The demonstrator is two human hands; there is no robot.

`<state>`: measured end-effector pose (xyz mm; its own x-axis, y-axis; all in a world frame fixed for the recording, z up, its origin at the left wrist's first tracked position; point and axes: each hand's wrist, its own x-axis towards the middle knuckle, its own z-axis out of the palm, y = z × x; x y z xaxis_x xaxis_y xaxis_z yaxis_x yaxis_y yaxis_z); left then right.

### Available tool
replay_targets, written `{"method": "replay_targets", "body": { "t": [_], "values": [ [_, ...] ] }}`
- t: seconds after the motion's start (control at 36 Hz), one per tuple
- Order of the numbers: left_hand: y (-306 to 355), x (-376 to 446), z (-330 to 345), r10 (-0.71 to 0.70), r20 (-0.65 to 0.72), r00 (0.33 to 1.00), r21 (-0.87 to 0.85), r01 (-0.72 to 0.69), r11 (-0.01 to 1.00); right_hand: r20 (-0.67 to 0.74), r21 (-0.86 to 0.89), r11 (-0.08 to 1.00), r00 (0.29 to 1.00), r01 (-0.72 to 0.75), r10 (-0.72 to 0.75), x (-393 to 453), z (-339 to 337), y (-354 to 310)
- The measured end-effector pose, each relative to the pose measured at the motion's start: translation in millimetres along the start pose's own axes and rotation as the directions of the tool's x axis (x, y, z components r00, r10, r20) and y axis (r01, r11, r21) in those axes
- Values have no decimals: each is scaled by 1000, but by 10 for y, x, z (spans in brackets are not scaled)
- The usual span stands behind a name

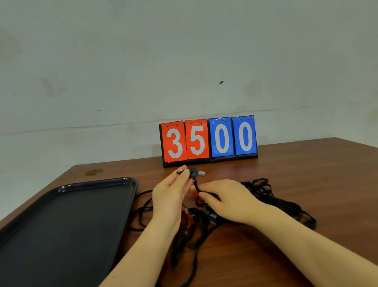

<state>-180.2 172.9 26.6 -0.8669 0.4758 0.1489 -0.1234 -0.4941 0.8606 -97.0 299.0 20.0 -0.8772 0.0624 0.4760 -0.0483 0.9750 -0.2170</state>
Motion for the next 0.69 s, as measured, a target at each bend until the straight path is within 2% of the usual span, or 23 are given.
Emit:
{"method": "replay_targets", "body": {
  "t": [0.14,0.19,0.28,0.36,0.47,0.56,0.69],
  "values": [
    [-25,11,-27,126,-5,992,307,-118,944,59,-1,997,995,75,-74,5,-20,-69],
    [-25,15,-35,145,7,989,370,-137,919,56,38,995,994,92,-94,4,-40,-105],
    [-22,18,-54,145,51,988,440,-153,885,9,196,980,999,36,-39,-7,-111,-123],
    [-4,2,-70,148,158,976,524,-210,826,-80,320,946,994,-45,75,-19,-202,-76],
    [24,-69,-14,-2,340,941,519,-185,834,-196,454,887,961,-88,195,-8,-280,34],
    [43,-106,32,-59,370,927,443,-120,889,-237,501,859,937,-107,255,8,-311,77],
    [106,-148,45,-84,402,912,194,5,981,-223,595,791,916,-142,333,24,-305,110]
  ]
}}
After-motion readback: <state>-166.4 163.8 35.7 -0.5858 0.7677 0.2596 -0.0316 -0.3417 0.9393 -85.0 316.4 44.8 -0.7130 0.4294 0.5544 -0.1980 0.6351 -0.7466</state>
